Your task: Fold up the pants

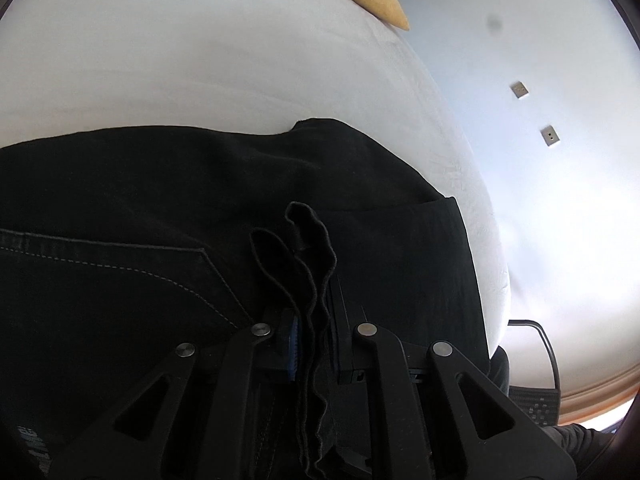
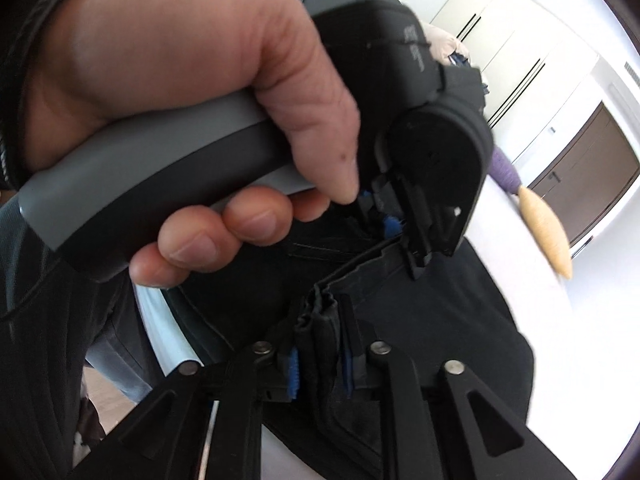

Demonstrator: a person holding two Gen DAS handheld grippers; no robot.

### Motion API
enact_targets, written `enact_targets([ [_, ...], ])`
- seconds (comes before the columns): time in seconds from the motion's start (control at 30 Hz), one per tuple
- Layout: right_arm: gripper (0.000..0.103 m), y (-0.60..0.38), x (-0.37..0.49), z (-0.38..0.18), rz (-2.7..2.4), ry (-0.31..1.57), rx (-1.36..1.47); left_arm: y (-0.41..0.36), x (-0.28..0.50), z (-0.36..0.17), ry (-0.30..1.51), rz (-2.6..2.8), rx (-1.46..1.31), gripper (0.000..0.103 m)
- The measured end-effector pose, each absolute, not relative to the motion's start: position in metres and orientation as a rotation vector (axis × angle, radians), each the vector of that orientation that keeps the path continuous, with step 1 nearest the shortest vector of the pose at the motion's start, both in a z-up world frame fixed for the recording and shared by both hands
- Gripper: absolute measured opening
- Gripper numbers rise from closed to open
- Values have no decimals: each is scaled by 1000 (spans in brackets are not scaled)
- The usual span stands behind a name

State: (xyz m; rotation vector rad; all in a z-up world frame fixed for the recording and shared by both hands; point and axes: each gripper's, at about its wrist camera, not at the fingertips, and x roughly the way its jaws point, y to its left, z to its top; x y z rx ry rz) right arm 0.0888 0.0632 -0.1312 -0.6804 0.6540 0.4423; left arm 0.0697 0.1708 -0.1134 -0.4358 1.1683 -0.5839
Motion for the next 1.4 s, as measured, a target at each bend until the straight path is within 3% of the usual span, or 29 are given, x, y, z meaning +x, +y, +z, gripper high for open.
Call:
enact_targets([
  [0.1,51,52,92,-121,457,670,-601,176,66,-107,1148,-560,-380,11],
  [0.13,66,44,91,-115,482,678,-553,171,62,-103,1137,-546,-357,12],
  [0.17,75,39,90,-110,500,679,-519,172,59,-98,1122,-531,-335,13],
  [0.3,77,3,81,-87,569,710,-372,172,45,-80,1070,-455,-246,16],
  [0.5,52,-91,95,-55,601,808,-36,190,35,-63,1002,-298,-179,16],
  [0.57,33,-125,104,-51,583,813,72,191,29,-57,968,-277,-155,16],
  [0.6,31,-148,112,-49,563,813,137,187,22,-53,944,-275,-132,16],
  [0.67,18,-186,131,-50,537,829,254,148,1,-51,906,-294,-75,16],
  [0.73,12,-226,157,-55,544,845,396,119,-20,-52,873,-349,7,16],
  [0.93,12,-282,220,-89,560,951,636,84,-34,-98,965,-383,92,16],
  [1.23,12,-278,270,-148,574,1006,787,92,-36,-105,953,-397,48,16],
  [1.33,2,-281,267,-154,572,1054,769,93,-39,-107,957,-394,40,16],
  [1.4,2,-281,256,-157,600,1070,767,92,-41,-107,957,-399,43,16],
])
